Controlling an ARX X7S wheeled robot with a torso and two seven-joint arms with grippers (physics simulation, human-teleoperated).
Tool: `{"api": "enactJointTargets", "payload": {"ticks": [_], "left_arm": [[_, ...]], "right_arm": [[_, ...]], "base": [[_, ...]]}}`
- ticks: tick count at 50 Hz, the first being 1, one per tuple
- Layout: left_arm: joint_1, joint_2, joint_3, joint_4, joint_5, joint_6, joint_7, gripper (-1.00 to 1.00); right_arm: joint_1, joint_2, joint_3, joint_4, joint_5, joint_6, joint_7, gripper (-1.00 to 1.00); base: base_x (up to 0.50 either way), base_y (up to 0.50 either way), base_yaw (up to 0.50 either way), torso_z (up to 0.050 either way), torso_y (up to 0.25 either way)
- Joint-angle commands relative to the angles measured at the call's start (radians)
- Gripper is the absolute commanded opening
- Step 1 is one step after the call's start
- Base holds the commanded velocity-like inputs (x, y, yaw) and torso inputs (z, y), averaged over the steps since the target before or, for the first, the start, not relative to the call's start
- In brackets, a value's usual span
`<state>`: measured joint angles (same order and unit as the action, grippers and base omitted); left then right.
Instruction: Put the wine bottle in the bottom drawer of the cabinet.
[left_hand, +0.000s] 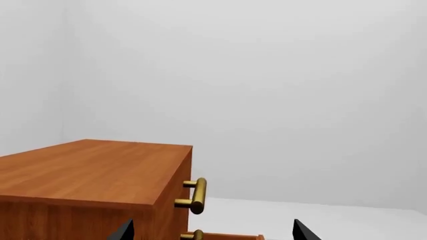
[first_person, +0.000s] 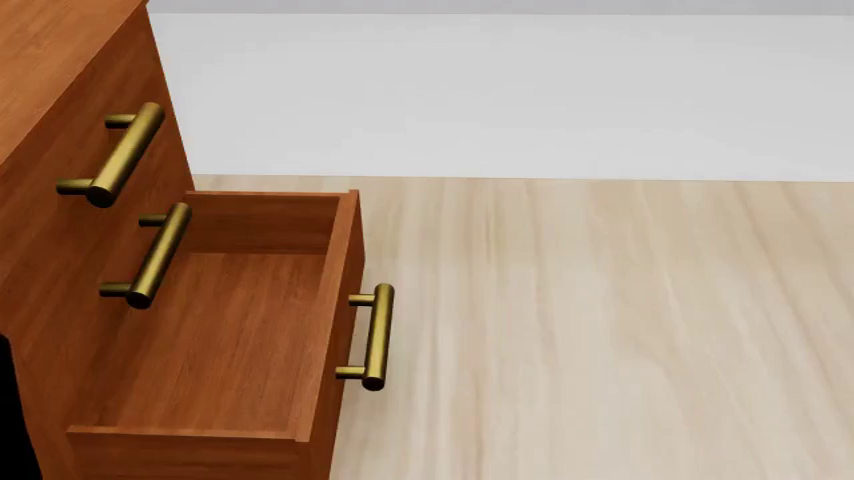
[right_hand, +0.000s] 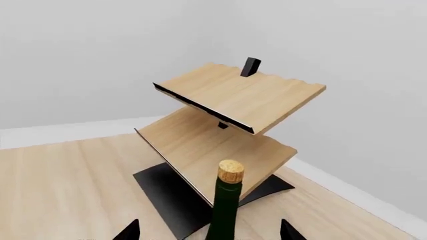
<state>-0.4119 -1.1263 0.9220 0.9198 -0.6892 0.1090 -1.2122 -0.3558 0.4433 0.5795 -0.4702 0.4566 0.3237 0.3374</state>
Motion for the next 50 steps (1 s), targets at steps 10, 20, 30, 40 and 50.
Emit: {"api": "enactJointTargets", "payload": {"ticks": [10,20,30,40,50], "left_arm": [[0.002,0.012,0.001,-0.011,-0.001,-0.005,0.006,1.00],[0.004,0.016,0.001,-0.015,0.001,-0.005,0.009,1.00],[0.004,0.015,-0.001,-0.011,0.000,-0.008,0.009,1.00],[0.002,0.026,0.002,-0.015,0.003,-0.016,0.014,1.00],[0.011,0.013,-0.007,-0.007,0.011,0.002,0.006,1.00]], "right_arm": [[0.068,0.049,0.006,0.045,0.049,0.067,0.001,1.00],[0.085,0.063,0.014,0.057,0.053,0.079,0.007,1.00],[0.131,0.081,-0.008,0.097,0.049,0.094,0.013,1.00],[0.188,0.112,-0.040,0.141,0.039,0.123,0.022,1.00],[0.208,0.117,-0.036,0.189,0.038,0.116,0.016,1.00]], "base": [[0.00,0.00,0.00,0.000,0.000],[0.00,0.00,0.00,0.000,0.000],[0.00,0.00,0.00,0.000,0.000],[0.00,0.00,0.00,0.000,0.000],[0.00,0.00,0.00,0.000,0.000]]}}
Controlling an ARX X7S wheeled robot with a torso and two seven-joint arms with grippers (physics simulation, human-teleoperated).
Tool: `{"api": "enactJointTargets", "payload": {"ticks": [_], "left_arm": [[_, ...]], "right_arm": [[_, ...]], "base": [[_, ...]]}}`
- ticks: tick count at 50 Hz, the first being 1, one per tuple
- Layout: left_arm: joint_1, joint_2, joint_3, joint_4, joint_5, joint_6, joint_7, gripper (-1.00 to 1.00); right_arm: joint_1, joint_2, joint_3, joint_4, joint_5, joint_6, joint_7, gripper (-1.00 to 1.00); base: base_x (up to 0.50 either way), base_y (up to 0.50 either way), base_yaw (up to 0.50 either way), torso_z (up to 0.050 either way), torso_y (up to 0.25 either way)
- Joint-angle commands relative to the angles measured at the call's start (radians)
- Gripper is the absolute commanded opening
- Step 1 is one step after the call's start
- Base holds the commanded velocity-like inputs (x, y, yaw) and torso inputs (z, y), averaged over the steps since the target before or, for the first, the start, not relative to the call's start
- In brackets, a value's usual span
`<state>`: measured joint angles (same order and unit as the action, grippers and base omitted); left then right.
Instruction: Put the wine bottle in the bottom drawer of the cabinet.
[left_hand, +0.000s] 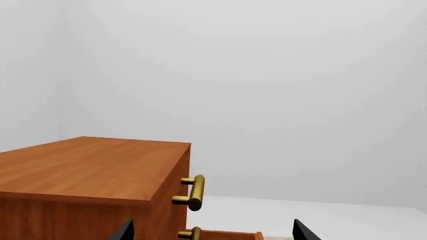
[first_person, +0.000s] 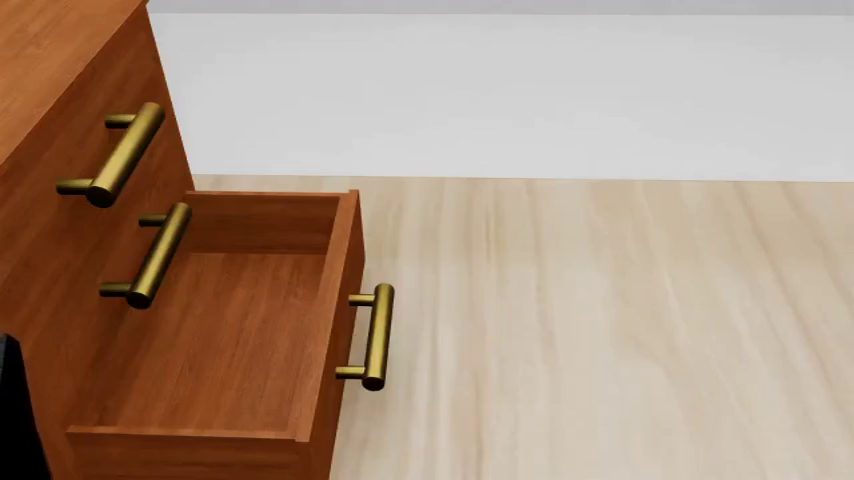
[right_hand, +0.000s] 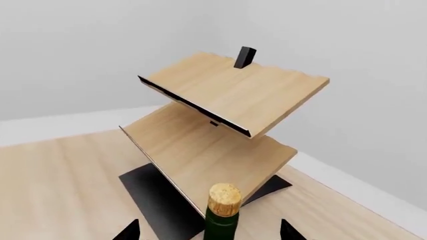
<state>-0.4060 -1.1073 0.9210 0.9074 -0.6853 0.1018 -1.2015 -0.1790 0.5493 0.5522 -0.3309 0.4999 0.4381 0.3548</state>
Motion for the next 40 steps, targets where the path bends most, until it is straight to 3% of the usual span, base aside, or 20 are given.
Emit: {"api": "enactJointTargets", "payload": {"ticks": [1,40], "left_arm": [[0.005,-0.005,-0.006,0.006,0.008,0.009,-0.005,1.00],[0.003,0.021,0.003,-0.019,0.001,-0.004,0.023,1.00]], "right_arm": [[0.031,0.011,-0.011,0.054,-0.008,-0.001,-0.002,1.00],[0.125,0.031,-0.044,0.214,-0.020,-0.009,-0.020,1.00]], "base": [[0.00,0.00,0.00,0.000,0.000],[0.00,0.00,0.00,0.000,0.000]]}}
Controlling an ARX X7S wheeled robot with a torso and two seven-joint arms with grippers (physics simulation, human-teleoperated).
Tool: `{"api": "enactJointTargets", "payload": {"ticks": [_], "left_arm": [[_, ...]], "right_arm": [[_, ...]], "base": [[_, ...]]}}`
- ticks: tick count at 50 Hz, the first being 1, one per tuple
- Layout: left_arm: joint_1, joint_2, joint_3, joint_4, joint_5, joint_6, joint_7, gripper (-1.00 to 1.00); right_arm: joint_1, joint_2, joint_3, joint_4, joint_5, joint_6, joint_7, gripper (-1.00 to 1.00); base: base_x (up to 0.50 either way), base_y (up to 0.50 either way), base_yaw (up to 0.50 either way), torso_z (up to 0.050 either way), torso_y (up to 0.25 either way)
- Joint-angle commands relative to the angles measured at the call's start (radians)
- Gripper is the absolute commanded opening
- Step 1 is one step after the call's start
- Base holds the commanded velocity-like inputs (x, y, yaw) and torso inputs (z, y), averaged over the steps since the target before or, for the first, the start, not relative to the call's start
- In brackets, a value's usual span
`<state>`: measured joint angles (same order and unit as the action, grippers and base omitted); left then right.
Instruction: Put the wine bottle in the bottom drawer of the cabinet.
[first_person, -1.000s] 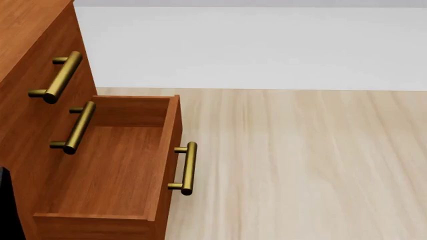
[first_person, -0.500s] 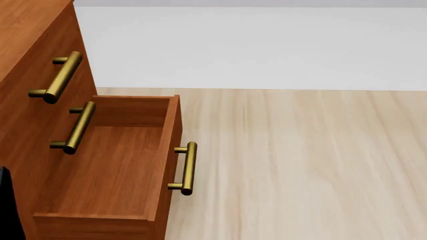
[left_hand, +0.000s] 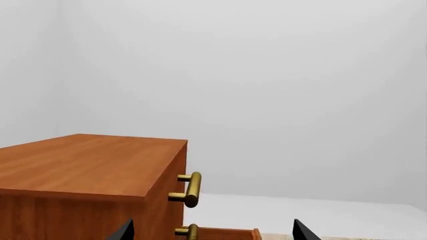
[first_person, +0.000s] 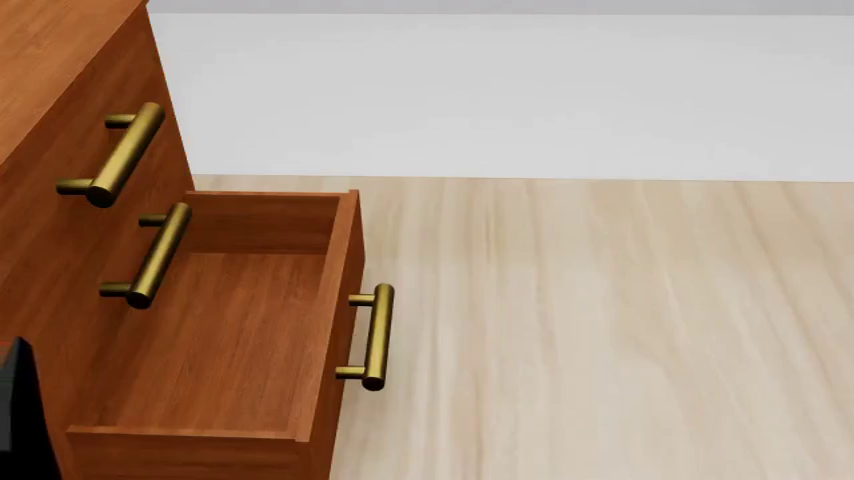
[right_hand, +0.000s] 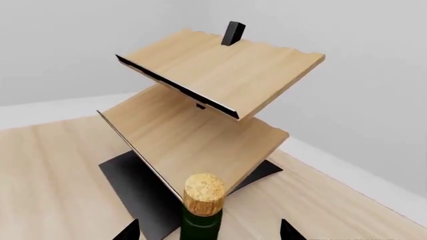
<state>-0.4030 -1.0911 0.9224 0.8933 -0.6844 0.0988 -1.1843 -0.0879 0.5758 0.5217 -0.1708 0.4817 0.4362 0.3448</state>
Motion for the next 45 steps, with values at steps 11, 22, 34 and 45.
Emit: {"api": "enactJointTargets", "payload": {"ticks": [11,22,34,45], "left_arm": [[-0.003,0.010,0.002,-0.001,-0.002,-0.008,0.006,1.00],[-0.003,0.010,0.000,-0.008,-0.001,-0.010,0.007,1.00],[-0.001,0.013,0.001,-0.015,-0.004,-0.010,0.011,1.00],[-0.005,0.016,0.000,-0.017,-0.007,-0.015,0.015,1.00]], "right_arm": [[0.053,0.007,-0.036,0.112,-0.021,-0.026,-0.022,1.00],[0.082,0.020,-0.059,0.135,-0.029,-0.014,-0.024,1.00],[0.118,0.042,-0.076,0.135,-0.030,0.015,-0.019,1.00],[0.129,0.049,-0.074,0.155,-0.027,0.021,-0.021,1.00]], "base": [[0.00,0.00,0.00,0.000,0.000],[0.00,0.00,0.00,0.000,0.000],[0.00,0.00,0.00,0.000,0.000],[0.00,0.00,0.00,0.000,0.000]]}}
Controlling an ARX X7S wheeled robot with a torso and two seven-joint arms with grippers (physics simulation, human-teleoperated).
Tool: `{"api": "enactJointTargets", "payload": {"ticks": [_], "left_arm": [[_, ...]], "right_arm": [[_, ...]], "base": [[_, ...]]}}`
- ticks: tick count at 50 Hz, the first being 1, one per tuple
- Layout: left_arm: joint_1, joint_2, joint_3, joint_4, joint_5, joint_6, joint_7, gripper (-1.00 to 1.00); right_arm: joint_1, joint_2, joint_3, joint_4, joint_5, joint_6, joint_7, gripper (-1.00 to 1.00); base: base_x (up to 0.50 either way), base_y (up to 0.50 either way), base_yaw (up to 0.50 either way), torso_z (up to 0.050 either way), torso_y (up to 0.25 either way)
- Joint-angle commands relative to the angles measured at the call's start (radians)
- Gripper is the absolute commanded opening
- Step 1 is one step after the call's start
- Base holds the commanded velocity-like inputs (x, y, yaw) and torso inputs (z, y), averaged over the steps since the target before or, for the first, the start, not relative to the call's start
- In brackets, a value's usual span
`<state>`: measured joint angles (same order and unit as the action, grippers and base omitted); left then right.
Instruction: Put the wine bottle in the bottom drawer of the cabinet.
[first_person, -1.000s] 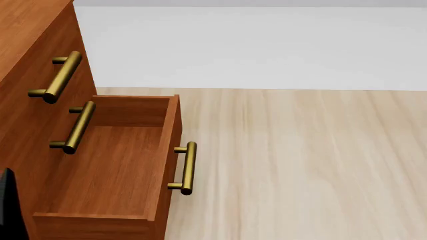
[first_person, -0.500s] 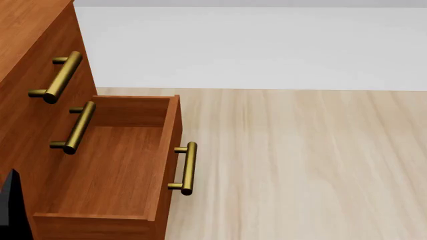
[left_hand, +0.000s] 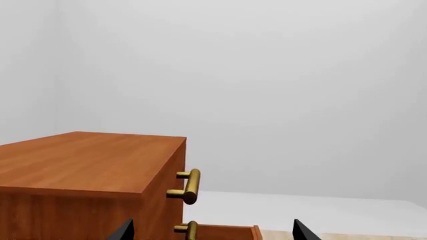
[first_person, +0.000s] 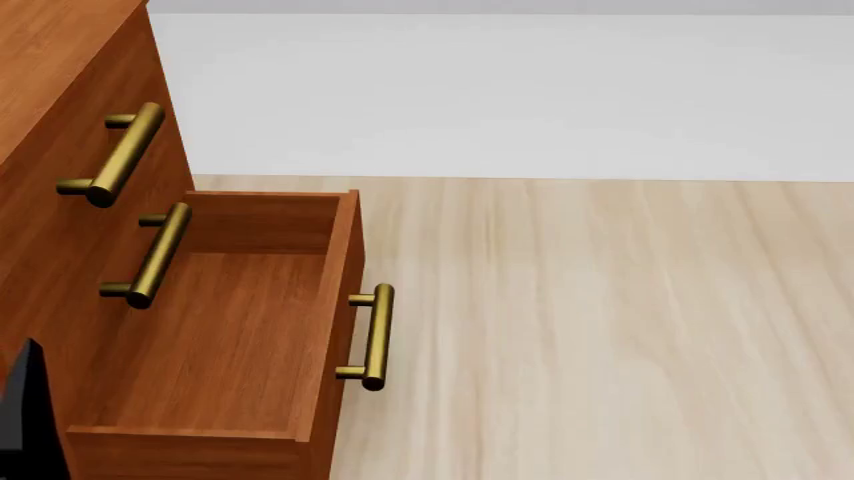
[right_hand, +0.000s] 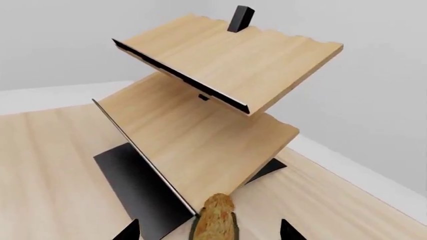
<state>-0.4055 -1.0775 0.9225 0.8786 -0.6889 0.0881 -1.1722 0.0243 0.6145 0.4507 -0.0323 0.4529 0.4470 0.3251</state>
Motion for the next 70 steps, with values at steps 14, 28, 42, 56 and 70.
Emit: {"api": "enactJointTargets", "payload": {"ticks": [14,28,42,56,70], "left_arm": [[-0.004,0.002,-0.004,0.001,-0.006,-0.005,0.002,1.00],[-0.004,0.015,-0.001,-0.014,-0.004,-0.009,0.010,1.00],[0.012,0.007,-0.005,-0.021,0.000,0.011,0.010,1.00],[0.012,0.009,-0.006,-0.023,0.000,0.007,0.011,1.00],[0.017,0.007,-0.009,-0.024,0.002,0.012,0.012,1.00]], "right_arm": [[0.017,0.020,0.005,-0.006,0.018,0.039,-0.001,-1.00],[0.004,0.062,0.035,-0.184,0.069,0.120,0.014,-1.00],[0.082,0.119,0.000,-0.343,0.133,0.265,0.068,-1.00],[0.135,0.148,-0.023,-0.394,0.162,0.310,0.078,-1.00],[0.250,0.182,-0.113,-0.469,0.191,0.374,0.103,-1.00]], "base": [[0.00,0.00,0.00,0.000,0.000],[0.00,0.00,0.00,0.000,0.000],[0.00,0.00,0.00,0.000,0.001],[0.00,0.00,0.00,0.000,0.001],[0.00,0.00,0.00,0.000,0.000]]}}
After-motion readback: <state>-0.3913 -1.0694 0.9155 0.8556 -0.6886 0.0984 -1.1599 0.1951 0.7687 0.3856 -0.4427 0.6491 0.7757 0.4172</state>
